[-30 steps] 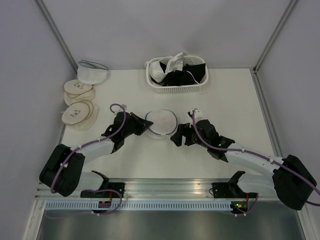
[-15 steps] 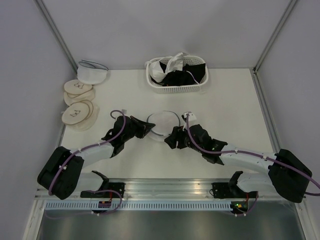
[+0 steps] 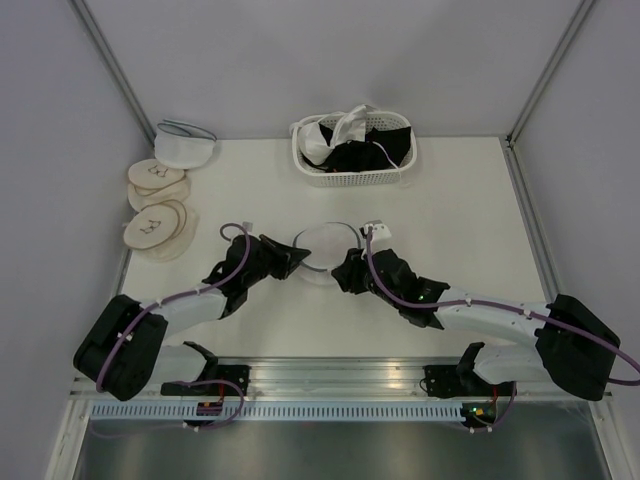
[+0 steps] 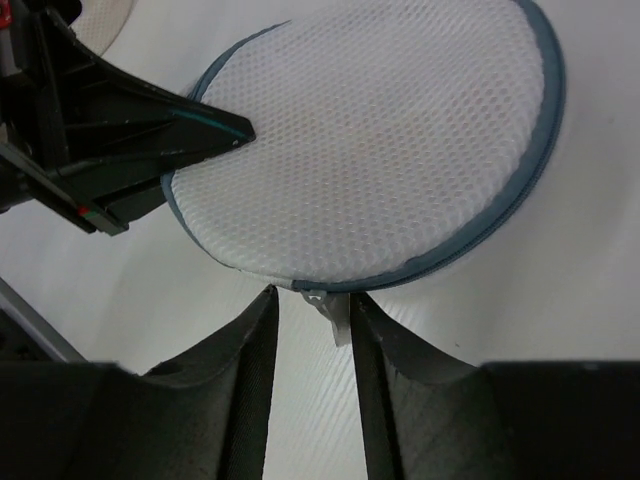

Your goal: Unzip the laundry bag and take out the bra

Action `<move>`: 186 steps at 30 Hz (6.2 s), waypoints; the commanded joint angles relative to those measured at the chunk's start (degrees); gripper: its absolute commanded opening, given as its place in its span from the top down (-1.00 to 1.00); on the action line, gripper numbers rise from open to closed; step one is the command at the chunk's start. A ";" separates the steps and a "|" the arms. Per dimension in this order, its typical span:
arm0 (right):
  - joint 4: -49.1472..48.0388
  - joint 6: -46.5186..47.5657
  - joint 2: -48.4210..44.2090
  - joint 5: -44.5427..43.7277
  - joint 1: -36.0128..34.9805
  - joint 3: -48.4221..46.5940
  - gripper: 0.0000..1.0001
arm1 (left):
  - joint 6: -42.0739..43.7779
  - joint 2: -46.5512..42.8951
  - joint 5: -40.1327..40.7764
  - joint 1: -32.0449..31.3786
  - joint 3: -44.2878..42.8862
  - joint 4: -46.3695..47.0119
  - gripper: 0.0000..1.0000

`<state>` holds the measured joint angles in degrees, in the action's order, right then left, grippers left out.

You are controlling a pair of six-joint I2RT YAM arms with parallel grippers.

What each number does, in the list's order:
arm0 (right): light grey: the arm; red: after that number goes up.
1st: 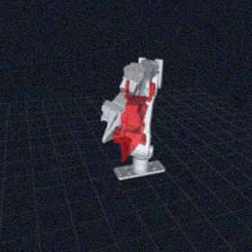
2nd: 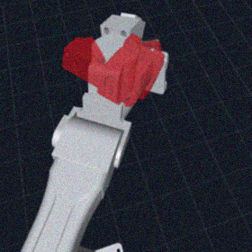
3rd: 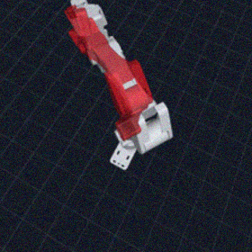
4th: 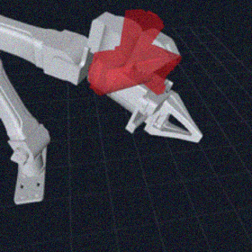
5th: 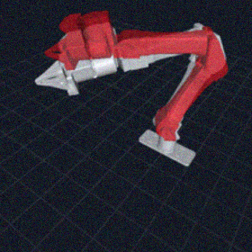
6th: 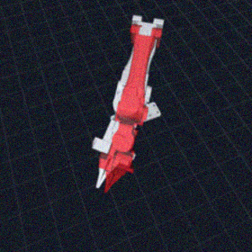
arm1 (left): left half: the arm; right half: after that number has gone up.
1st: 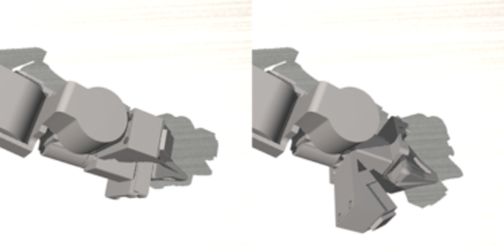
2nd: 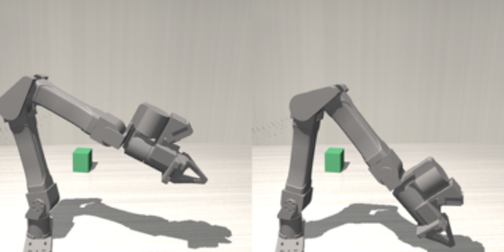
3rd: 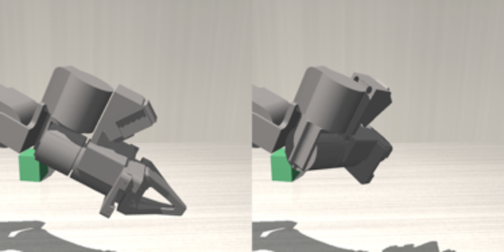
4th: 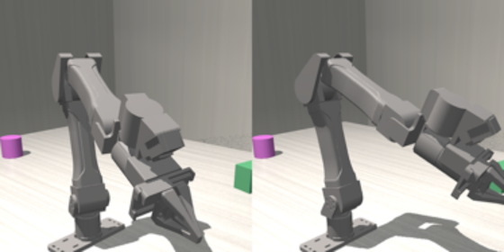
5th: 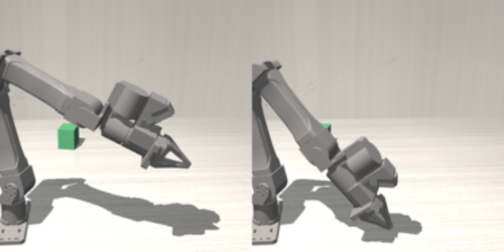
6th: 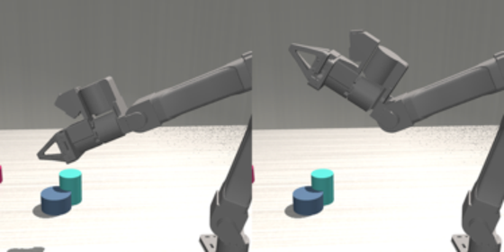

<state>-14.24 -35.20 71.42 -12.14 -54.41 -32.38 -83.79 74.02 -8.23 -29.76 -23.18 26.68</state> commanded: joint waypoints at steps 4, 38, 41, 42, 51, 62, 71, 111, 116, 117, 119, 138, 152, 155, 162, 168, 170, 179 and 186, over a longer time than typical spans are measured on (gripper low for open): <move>2.81 1.19 -0.75 -10.18 -0.78 -2.86 0.53 | -1.99 -4.84 -1.79 -0.30 2.08 0.92 0.96; 4.75 2.24 -2.96 1.43 -4.56 -1.98 -0.16 | 1.35 -8.45 -3.64 0.05 2.08 -2.68 0.96; 5.54 2.50 -1.37 -3.14 -5.09 -3.30 -0.15 | 1.17 -9.24 -3.81 0.05 2.26 -2.95 0.96; 5.89 2.85 -1.28 -3.67 -5.26 -3.65 -0.14 | 1.26 -9.50 -3.64 0.05 2.35 -3.03 0.95; 1.67 3.74 -0.76 -5.44 -5.70 -3.04 -0.01 | 1.08 -10.04 -3.90 0.05 2.35 -3.47 0.96; 7.63 3.65 -1.45 -8.68 -5.70 -4.00 0.99 | 2.13 -10.91 -4.34 0.05 3.49 -3.73 0.96; 30.04 1.54 -6.02 -18.70 -5.70 -7.52 0.99 | 12.32 -11.18 -6.27 1.72 2.61 -9.97 0.96; 30.86 4.88 -8.32 -14.84 -5.70 -5.33 -0.20 | 40.02 29.51 -46.08 9.72 -32.63 -5.40 0.95; 25.15 6.90 -7.08 -13.96 -5.62 -4.01 -0.23 | 40.81 32.50 -47.40 9.81 -34.91 -7.16 0.96; 24.09 7.25 -7.08 -14.48 -5.62 -3.66 -0.22 | 40.81 33.03 -47.84 9.72 -34.92 -7.08 0.95; 21.37 8.21 -6.73 -15.45 -5.27 -2.96 -0.20 | 40.98 33.38 -48.28 9.72 -35.00 -7.16 0.95; 11.60 13.58 1.89 -13.70 2.64 -4.27 0.99 | 45.11 36.02 -50.84 9.72 -37.11 -12.52 0.95; 24.34 9.27 -7.95 -15.99 2.56 -3.13 0.99 | 41.52 18.20 -17.47 9.98 -32.90 -23.15 -0.27; 25.40 8.31 -8.84 -12.83 2.47 -3.04 0.99 | 37.74 11.51 -15.15 9.28 -27.64 -24.21 -0.29; 19.35 6.11 -7.61 11.94 2.56 -1.81 0.99 | 28.70 -3.43 -12.08 -0.45 -12.09 -23.43 -0.30; 11.52 5.40 -4.63 25.94 2.12 -0.40 0.99 | 20.35 -12.93 -9.88 -4.16 -1.19 -20.00 -0.32; 10.90 5.84 -3.13 26.20 1.94 -0.75 0.99 | 19.02 -15.03 -7.60 -4.34 0.15 -18.60 -0.32; 8.62 6.20 0.21 24.53 0.54 -1.81 0.99 | 13.04 -11.71 -1.27 -9.00 0.86 -12.09 -0.34; 5.98 5.05 -1.98 23.22 0.36 -1.72 0.99 | 12.60 -6.17 -1.26 -11.46 -1.25 -10.15 -0.33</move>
<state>-4.16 -29.30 71.26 11.64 -53.65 -32.86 -68.25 66.26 -10.98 -40.51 -22.15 13.72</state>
